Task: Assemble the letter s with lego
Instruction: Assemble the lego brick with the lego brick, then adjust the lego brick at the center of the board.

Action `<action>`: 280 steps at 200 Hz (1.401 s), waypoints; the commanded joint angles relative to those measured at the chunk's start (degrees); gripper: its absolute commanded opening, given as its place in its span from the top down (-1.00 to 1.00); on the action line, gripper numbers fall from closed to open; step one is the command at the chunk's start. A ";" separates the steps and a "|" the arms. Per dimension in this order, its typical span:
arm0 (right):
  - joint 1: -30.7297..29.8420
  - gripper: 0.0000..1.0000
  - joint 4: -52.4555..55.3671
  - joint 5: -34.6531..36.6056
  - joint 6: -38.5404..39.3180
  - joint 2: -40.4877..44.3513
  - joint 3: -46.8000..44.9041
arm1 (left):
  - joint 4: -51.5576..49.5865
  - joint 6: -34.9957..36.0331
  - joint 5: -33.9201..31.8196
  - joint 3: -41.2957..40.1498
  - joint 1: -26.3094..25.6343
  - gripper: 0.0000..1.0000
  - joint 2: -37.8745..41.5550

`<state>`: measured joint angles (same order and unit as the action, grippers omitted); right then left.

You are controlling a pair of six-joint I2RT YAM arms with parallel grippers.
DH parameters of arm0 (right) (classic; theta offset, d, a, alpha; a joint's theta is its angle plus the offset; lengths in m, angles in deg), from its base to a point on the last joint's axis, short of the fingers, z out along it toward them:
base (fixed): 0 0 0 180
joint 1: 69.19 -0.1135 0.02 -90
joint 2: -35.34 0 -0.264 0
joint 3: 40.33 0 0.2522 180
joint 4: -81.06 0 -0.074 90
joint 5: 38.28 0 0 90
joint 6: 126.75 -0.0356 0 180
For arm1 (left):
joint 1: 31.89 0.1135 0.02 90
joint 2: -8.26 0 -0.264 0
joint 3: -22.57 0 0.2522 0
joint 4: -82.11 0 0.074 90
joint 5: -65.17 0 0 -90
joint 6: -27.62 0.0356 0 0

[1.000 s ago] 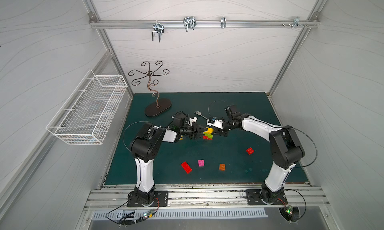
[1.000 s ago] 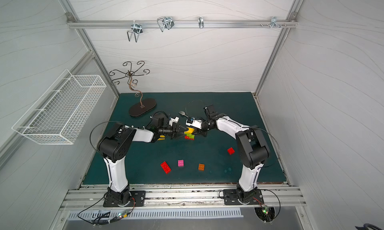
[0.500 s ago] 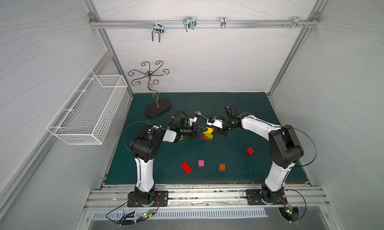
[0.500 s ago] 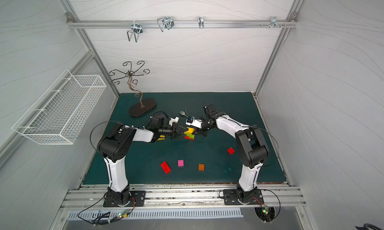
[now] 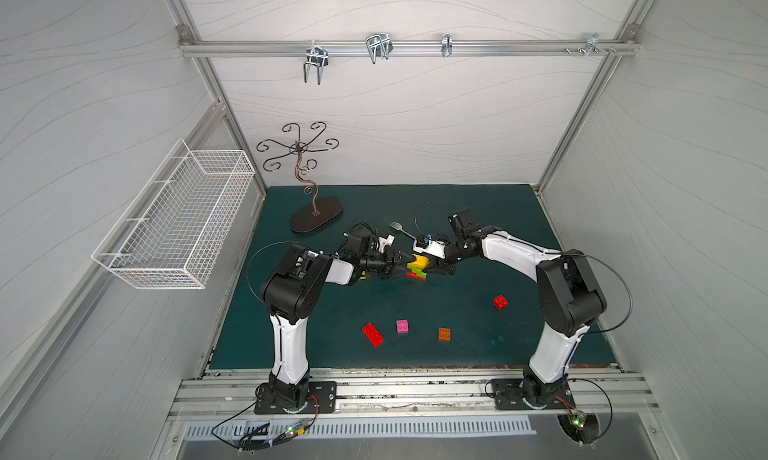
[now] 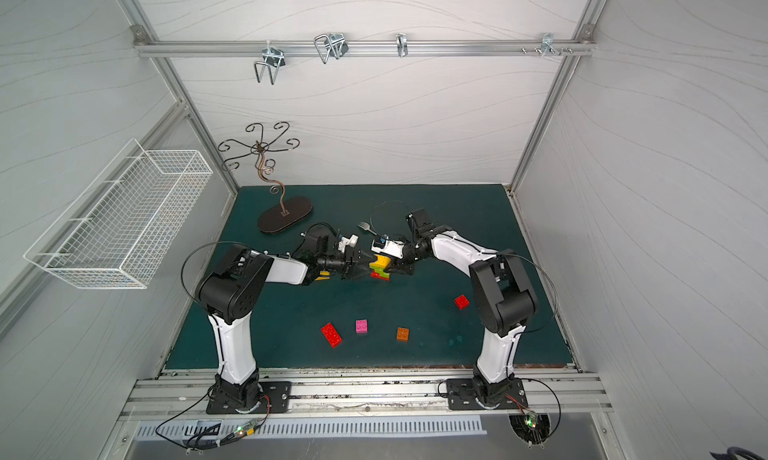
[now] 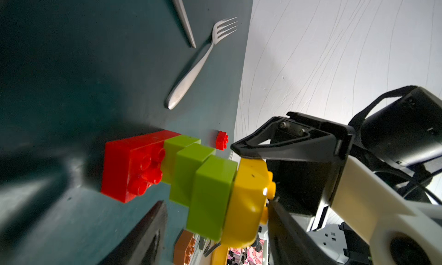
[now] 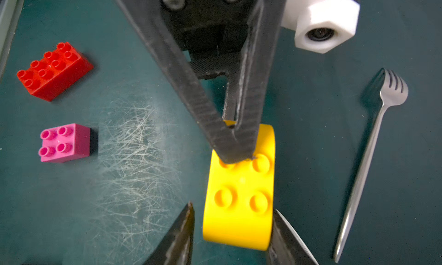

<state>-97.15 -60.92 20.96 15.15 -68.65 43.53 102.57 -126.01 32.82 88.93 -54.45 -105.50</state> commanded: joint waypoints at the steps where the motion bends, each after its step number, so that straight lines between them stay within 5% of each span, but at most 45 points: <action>1: -0.25 -0.01 1.06 -1.35 -0.70 0.04 -0.45 | 0.08 0.62 0.01 1.63 -0.37 -0.42 -0.60; 107: 5.48 -0.24 -5.83 -5.29 -7.12 9.35 -6.56 | -1.62 1.39 -0.78 1.80 -0.37 -0.73 2.64; 170: 9.37 -0.31 -14.34 -7.47 -16.84 28.77 -16.66 | -12.84 5.45 -1.47 3.23 -0.11 -0.80 12.84; 178: 9.51 -0.42 -14.50 -7.63 -17.65 31.18 -17.71 | -16.33 7.07 -1.93 3.42 0.14 -0.80 15.05; 182: 9.48 -0.88 -14.41 -7.77 -17.94 32.15 -18.16 | -18.27 8.05 -2.20 3.47 0.35 -0.80 16.19; 184: 9.46 -0.96 -14.41 -7.98 -18.30 32.63 -18.23 | -19.11 8.39 -2.30 3.54 0.44 -0.80 16.74; 206: 9.43 -0.98 -11.38 -13.24 -20.28 36.17 -18.66 | -26.16 11.27 -3.03 2.89 2.35 -0.78 23.23; 233: 9.83 -0.98 -13.91 -17.75 -32.39 37.06 -19.90 | -38.36 17.20 -4.11 3.30 6.07 -0.78 31.01; 251: 10.17 -0.98 -16.69 -8.08 -49.77 36.96 -20.41 | -45.03 20.55 -4.38 3.39 9.50 -0.78 35.41; 280: 7.96 -0.98 -23.40 -3.97 -55.47 39.76 -28.62 | -54.33 26.37 -5.01 3.76 14.44 -0.78 38.90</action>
<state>-87.45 -77.49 12.28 -27.67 -31.56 21.57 59.16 -107.00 28.54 90.20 -43.04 -68.54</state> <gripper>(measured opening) 0.990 0.889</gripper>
